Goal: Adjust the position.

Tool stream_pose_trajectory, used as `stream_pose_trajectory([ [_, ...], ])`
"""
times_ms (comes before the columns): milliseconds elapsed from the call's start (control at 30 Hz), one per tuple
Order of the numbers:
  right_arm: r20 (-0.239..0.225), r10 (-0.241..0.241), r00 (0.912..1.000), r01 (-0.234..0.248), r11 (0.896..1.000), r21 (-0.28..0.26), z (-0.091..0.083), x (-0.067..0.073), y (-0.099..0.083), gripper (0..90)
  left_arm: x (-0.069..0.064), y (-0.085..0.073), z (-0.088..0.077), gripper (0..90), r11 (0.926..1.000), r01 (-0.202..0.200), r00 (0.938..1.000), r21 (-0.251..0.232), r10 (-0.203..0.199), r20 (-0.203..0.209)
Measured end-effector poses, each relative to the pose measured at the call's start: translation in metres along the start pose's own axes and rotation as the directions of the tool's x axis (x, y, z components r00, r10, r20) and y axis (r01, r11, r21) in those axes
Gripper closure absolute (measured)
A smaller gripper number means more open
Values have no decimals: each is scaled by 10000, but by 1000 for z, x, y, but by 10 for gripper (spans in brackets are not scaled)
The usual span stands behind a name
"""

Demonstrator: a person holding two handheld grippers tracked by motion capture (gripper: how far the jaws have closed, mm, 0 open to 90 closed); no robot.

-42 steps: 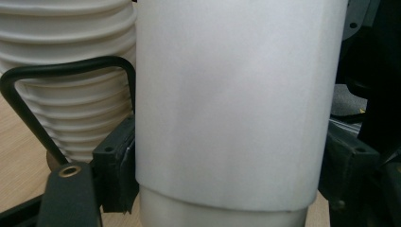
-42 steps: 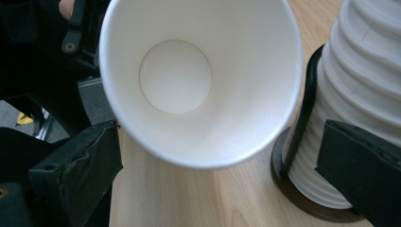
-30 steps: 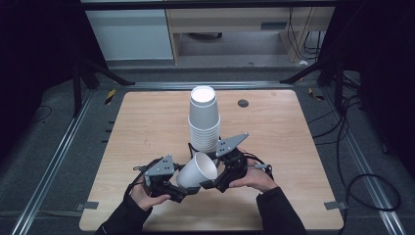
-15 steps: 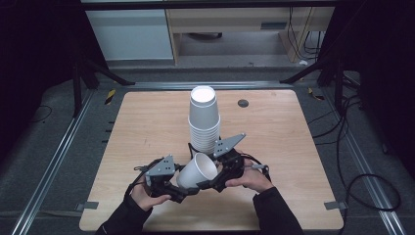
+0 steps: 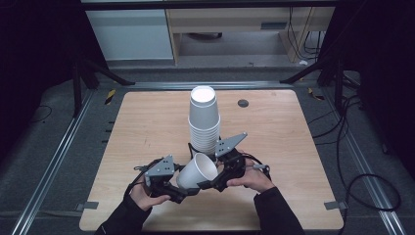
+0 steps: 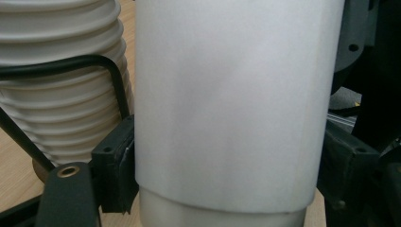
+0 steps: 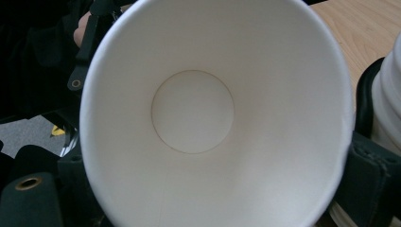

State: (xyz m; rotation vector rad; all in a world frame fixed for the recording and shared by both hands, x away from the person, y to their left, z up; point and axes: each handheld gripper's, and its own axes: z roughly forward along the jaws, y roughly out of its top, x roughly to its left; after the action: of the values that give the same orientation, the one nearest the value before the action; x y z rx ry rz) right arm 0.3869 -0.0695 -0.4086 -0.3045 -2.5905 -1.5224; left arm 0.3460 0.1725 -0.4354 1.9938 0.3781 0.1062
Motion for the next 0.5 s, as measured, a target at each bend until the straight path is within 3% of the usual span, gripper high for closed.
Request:
stream_pose_trajectory([
  [200,-9,-68,10000,68,10000,-25,-2,1,1,105,0,0,0,207,10000,3,10000,-53,-3,55],
  [500,334,-42,9994,51,9997,-256,-16,0,1,111,1,-2,-2,192,10000,63,10000,28,-63,32],
])
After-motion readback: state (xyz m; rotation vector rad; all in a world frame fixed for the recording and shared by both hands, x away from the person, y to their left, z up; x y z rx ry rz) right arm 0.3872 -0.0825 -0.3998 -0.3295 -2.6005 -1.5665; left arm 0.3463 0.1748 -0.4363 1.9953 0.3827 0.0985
